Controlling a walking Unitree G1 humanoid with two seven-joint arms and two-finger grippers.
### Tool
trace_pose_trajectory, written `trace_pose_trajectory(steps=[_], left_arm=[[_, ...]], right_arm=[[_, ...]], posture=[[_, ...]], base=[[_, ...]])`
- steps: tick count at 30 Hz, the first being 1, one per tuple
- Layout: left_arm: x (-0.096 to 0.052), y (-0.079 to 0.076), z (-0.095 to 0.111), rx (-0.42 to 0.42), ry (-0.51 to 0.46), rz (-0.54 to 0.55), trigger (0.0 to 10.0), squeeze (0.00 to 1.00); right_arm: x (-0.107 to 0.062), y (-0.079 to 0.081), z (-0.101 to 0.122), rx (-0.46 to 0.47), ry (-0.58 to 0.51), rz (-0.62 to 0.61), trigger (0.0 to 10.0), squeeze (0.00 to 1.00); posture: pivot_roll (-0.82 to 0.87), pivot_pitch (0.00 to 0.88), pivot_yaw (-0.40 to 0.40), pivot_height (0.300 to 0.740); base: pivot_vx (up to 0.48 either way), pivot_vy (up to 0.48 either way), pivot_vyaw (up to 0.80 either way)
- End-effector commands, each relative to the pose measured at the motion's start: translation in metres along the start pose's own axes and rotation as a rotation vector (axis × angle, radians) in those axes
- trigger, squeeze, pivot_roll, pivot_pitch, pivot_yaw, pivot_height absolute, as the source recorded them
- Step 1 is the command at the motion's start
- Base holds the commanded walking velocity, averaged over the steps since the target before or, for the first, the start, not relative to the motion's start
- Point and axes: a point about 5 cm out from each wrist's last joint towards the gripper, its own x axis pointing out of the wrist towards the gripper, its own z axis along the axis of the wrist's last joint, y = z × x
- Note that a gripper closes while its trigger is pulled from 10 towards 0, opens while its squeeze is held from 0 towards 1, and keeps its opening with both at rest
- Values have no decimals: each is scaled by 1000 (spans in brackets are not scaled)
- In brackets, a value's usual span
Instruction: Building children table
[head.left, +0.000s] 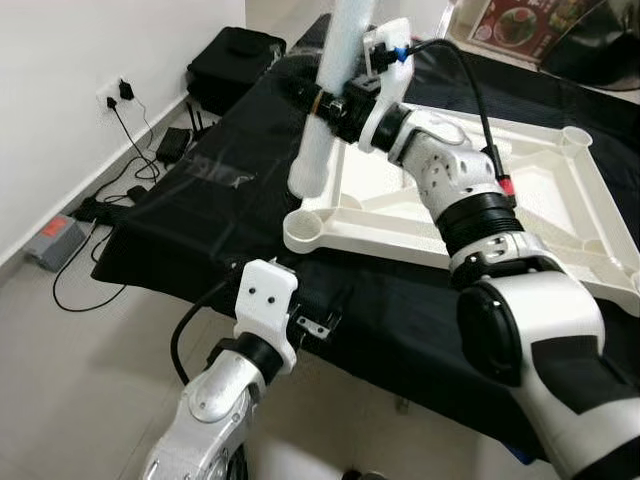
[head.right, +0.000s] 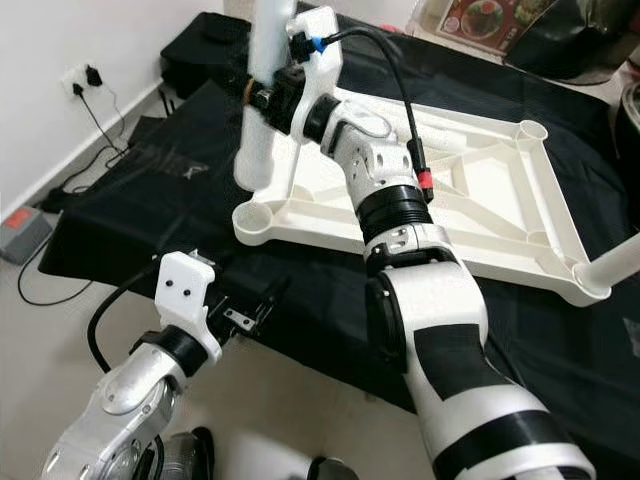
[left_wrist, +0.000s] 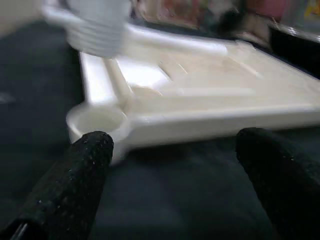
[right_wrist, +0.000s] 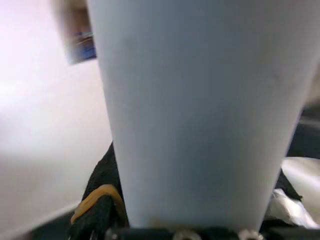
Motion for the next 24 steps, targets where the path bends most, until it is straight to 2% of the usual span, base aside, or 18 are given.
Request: trace_pose_trajectory(steps=[1, 4, 6, 7, 8, 11, 16, 21, 24], left_arm=[[-1, 0, 0, -5, 7, 11, 10000, 0], [9, 9, 8, 15, -29, 40, 10000, 0], [12, 10, 10, 18, -38, 40, 10000, 0], [15, 11, 11, 23, -47, 40, 10000, 0], [15, 11, 11, 23, -47, 40, 10000, 0], [22, 9, 13, 28, -66, 27, 10000, 0], [28, 8, 15, 46, -69, 23, 10000, 0], [32, 8, 21, 39, -99, 18, 10000, 0], [34, 11, 26, 59, -122, 29, 10000, 0]], right_arm=[[-1, -8, 9, -11, -49, -82, 10000, 0], [-19, -14, 18, -66, -179, -150, 10000, 0], [-24, -15, 20, -78, -208, -171, 10000, 0], [-33, -12, 20, -131, -225, -178, 10000, 0], [-33, -12, 20, -131, -225, -178, 10000, 0], [-52, -5, 17, -187, -252, -211, 10000, 0], [-61, -4, 15, -230, -262, -290, 10000, 0], [-65, -6, 15, -227, -257, -335, 10000, 0], [-69, -3, 12, -217, -243, -350, 10000, 0]], posture=[[172, 215, -131, 740], [141, 175, -106, 740], [141, 171, -105, 740], [135, 157, -96, 740], [135, 157, -96, 740], [123, 131, -85, 740], [108, 130, -70, 740], [111, 107, -73, 740], [116, 99, -71, 740]], base=[[0, 0, 0], [0, 0, 0], [0, 0, 0], [0, 0, 0], [0, 0, 0], [0, 0, 0], [0, 0, 640], [0, 0, 800], [305, 0, 698]])
